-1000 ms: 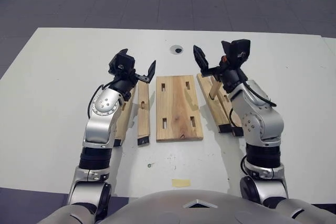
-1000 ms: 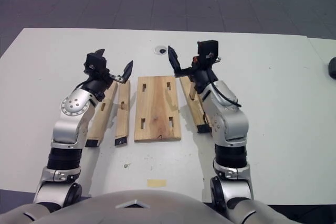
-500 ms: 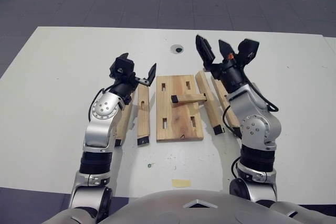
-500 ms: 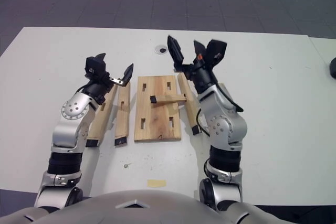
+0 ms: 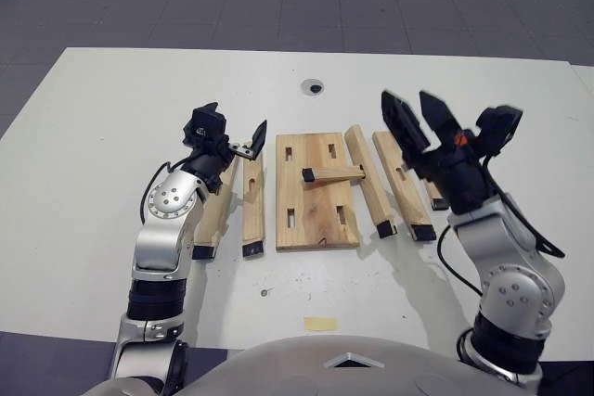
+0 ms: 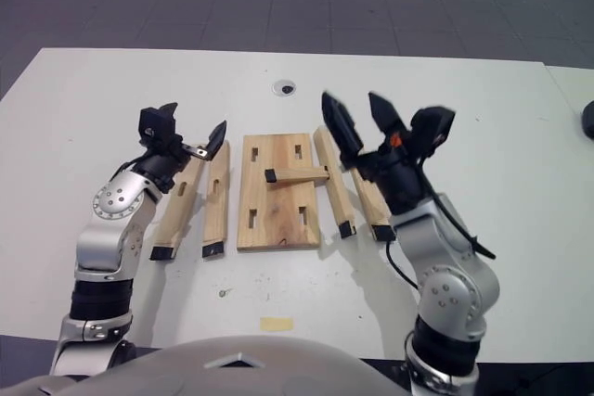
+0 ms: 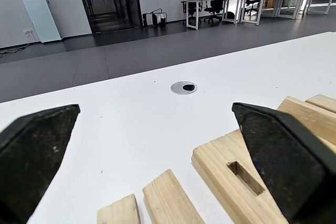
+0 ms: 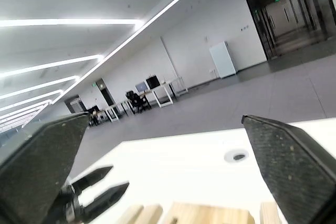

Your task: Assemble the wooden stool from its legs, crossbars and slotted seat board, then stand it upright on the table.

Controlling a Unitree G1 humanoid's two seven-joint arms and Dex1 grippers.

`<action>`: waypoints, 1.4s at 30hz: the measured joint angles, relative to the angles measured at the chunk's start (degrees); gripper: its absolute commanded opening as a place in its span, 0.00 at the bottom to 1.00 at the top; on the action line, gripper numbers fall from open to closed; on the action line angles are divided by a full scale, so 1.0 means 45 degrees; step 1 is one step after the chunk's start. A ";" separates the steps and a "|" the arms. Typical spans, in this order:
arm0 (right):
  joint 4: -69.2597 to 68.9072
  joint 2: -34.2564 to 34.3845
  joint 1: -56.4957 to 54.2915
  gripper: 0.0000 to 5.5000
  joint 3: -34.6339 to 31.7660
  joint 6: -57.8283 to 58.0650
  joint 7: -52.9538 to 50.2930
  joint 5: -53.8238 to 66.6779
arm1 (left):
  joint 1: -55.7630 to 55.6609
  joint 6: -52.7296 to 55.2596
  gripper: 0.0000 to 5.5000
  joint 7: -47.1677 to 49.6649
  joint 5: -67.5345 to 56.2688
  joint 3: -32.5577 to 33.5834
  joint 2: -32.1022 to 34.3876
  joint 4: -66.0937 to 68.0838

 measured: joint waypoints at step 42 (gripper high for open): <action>0.1709 -0.2159 0.1673 0.19 0.1410 0.4335 -0.0648 -0.2664 | 0.1095 0.0162 0.98 0.0302 0.0654 -0.0617 -0.0058 -0.0338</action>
